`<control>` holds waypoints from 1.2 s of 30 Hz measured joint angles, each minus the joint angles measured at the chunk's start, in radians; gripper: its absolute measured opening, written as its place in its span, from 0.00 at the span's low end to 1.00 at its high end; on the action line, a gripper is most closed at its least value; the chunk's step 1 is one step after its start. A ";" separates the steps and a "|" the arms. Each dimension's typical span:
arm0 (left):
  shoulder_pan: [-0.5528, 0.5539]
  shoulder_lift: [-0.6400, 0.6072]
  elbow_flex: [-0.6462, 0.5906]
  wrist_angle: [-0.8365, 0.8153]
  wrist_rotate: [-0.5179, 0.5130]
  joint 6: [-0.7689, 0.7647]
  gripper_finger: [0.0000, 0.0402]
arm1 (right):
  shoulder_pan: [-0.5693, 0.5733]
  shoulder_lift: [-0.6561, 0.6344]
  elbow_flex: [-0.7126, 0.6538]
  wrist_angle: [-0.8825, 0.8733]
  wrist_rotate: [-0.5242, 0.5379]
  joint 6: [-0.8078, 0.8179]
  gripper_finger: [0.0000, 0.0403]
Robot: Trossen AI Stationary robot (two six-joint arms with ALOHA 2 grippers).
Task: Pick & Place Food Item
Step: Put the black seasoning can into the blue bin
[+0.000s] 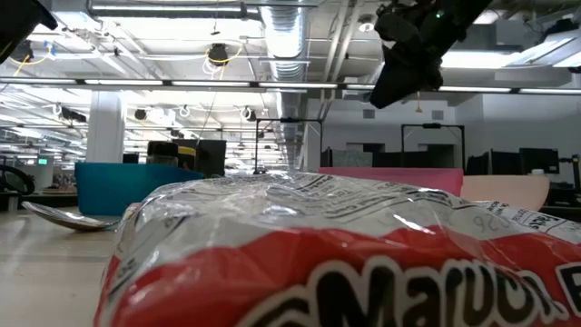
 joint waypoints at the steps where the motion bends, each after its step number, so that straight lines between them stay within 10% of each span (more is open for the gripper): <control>1: 0.000 0.000 0.000 0.001 0.000 0.014 0.40 | 0.000 0.000 -0.001 0.005 0.000 0.000 0.25; 36: 0.004 0.000 0.000 0.018 -0.061 0.056 0.34 | 0.000 -0.001 -0.001 0.026 0.000 -0.003 0.25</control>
